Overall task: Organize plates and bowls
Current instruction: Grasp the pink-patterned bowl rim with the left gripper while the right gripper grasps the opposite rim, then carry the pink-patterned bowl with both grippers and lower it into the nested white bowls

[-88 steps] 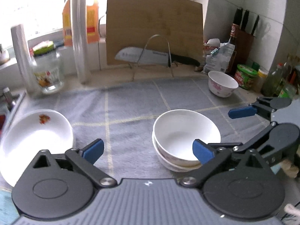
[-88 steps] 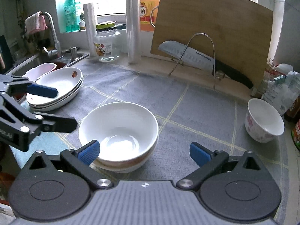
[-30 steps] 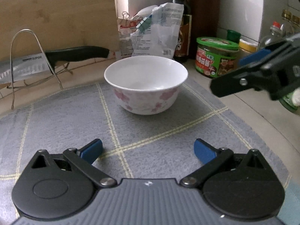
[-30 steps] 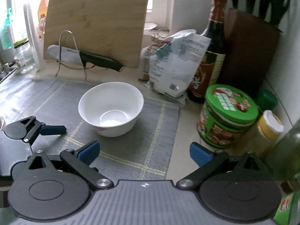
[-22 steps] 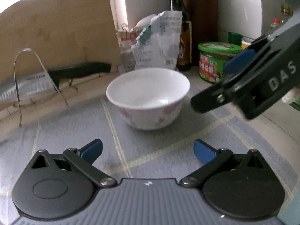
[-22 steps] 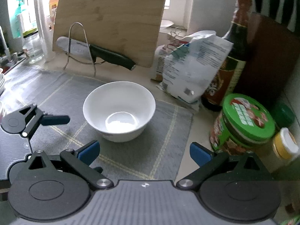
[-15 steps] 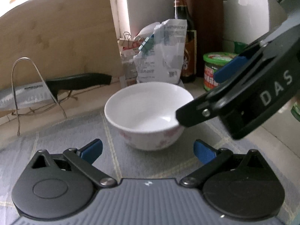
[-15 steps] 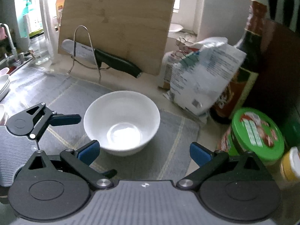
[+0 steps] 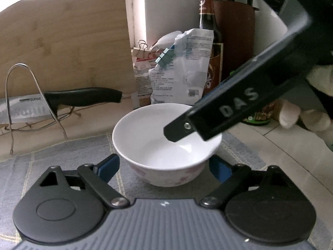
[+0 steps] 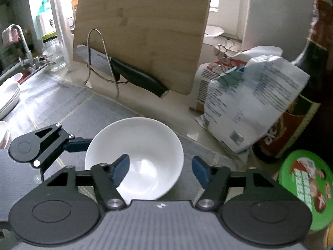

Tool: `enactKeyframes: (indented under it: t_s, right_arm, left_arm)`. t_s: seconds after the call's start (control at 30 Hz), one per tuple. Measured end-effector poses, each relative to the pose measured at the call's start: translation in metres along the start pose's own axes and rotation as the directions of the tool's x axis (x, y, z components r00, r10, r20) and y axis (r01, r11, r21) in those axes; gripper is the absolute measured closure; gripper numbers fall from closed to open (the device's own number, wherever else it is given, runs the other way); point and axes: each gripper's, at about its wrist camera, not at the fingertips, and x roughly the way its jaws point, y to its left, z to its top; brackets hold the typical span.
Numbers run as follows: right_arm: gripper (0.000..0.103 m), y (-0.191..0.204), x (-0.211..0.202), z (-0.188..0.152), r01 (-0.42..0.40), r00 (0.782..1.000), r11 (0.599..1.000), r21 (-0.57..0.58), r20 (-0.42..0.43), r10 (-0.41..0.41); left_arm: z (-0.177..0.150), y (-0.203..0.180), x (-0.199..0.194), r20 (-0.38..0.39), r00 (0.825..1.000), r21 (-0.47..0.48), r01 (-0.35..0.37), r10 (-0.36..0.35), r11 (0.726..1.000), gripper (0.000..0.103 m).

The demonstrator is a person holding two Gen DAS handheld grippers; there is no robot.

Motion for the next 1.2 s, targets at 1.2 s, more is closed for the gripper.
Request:
enactKeyframes:
  t_s: [1.2]
  right_arm:
    - [0.051, 0.020, -0.013, 0.003, -0.037, 0.999, 0.999, -0.031, -0.015, 0.037]
  left_arm:
    - [0.000, -0.001, -0.025, -0.051, 0.998, 0.035, 0.042, -0.040, 0.999, 0.012]
